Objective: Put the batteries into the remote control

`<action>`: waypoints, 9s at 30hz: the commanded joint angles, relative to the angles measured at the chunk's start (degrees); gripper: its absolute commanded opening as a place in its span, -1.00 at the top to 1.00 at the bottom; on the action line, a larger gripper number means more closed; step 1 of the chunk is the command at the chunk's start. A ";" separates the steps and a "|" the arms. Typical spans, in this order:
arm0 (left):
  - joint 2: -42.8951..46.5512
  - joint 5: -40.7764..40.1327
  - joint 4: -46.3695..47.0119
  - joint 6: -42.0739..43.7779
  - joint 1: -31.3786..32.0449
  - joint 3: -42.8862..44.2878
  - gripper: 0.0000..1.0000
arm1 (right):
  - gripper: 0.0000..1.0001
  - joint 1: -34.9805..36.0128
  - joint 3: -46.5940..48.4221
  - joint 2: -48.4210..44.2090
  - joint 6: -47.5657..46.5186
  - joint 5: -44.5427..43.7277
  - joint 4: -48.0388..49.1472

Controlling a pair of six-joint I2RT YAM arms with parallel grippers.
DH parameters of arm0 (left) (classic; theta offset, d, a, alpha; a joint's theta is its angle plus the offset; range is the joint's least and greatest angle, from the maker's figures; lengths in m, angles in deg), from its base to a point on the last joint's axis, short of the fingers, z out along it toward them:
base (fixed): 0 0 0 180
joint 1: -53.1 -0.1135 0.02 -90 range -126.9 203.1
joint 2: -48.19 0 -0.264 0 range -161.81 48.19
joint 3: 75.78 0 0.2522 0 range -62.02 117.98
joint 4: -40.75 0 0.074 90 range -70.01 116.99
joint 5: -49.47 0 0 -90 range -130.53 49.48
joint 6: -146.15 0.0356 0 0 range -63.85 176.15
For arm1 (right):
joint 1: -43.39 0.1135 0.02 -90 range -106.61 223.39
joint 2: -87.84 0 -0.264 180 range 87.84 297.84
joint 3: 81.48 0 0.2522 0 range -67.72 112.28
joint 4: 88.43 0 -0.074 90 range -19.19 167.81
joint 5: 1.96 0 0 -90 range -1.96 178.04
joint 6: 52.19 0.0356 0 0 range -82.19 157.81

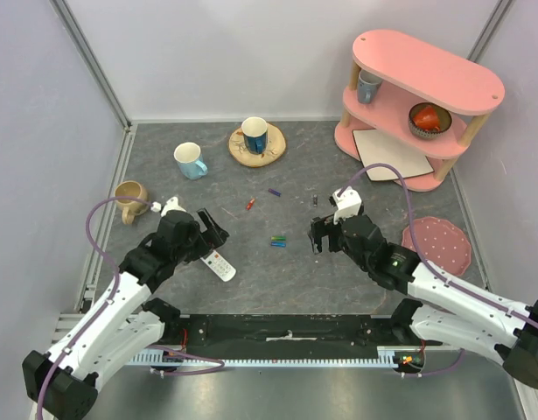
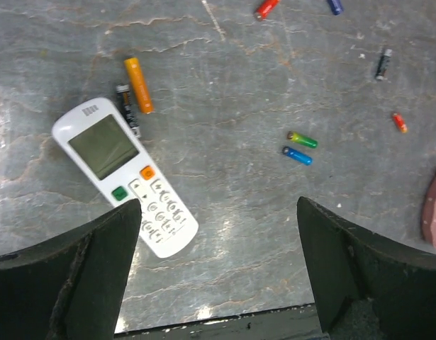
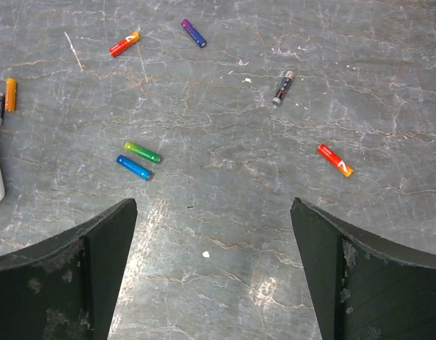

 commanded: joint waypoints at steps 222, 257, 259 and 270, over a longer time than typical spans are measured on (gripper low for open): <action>-28.51 9.78 50.94 1.85 20.50 11.54 0.96 | 0.19 6.49 19.99 9.36 -0.88 9.87 -7.84; -11.55 -17.21 82.05 10.47 23.93 -16.33 0.96 | -0.21 6.49 -8.84 -2.52 41.31 11.71 32.59; -11.55 -17.29 82.05 11.08 24.11 -16.33 0.96 | -0.15 6.49 -8.75 -0.76 41.48 11.98 34.52; -12.16 -16.86 81.97 13.28 24.46 -15.36 0.96 | -0.05 6.49 -6.99 4.96 42.27 12.95 36.81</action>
